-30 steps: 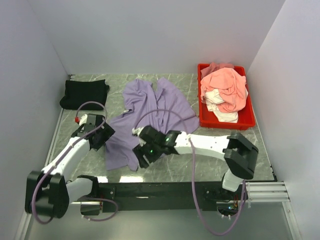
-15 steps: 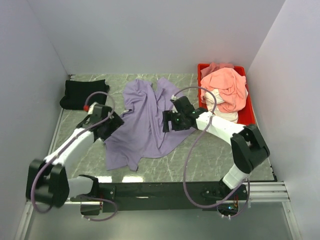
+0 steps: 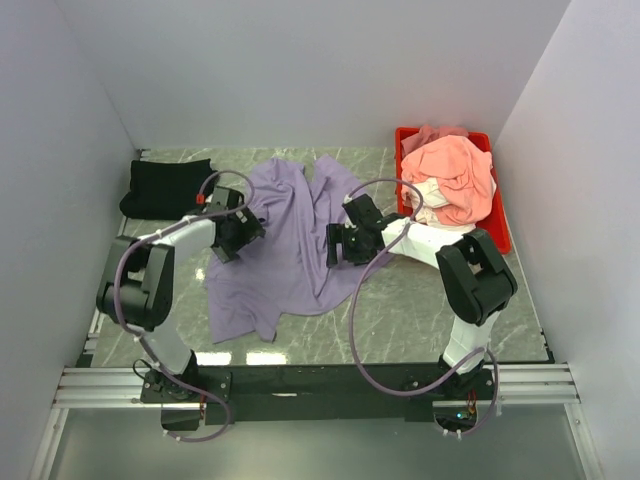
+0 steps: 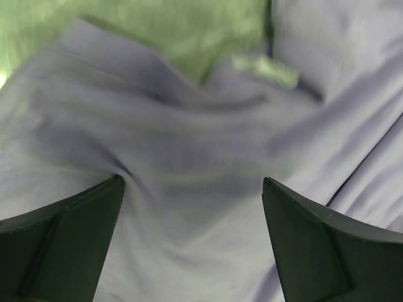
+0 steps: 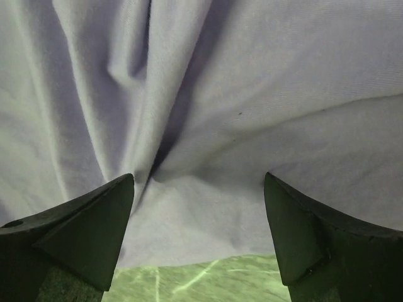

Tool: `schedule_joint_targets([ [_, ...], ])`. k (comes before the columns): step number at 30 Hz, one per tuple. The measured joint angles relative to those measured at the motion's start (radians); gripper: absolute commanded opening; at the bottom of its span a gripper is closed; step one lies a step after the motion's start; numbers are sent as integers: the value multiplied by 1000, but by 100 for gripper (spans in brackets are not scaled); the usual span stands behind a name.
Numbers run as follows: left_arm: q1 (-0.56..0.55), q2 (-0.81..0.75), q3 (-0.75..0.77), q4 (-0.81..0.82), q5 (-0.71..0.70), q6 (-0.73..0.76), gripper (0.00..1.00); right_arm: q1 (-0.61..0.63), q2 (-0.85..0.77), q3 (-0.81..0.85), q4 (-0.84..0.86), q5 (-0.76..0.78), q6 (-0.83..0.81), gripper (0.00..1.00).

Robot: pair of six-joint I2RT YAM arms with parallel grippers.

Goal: Fold and stack the t-shirts
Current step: Flatten the tshirt out

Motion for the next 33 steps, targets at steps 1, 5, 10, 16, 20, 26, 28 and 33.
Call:
schedule_joint_targets([
  [1,17,25,20,11,10,2,99,2,1,0,6,-2,10,90],
  [5,75,87,84,45,45,8,99,43,3,2,18,6,67,89],
  [10,106,150,161,53,44,14,100,147,35,55,13,34,142,89],
  [16,119,183,213,35,21,37,99,177,55,138,8,49,179,90],
  [20,122,150,206,1,-12,45,99,163,48,176,8,90,169,92],
  [26,125,-106,55,-34,-53,29,99,48,29,145,1,116,139,93],
  [28,125,-223,-21,-56,-76,10,99,0,24,105,3,132,134,93],
  [33,126,-496,-213,-177,-164,-77,99,-72,3,8,19,139,131,93],
])
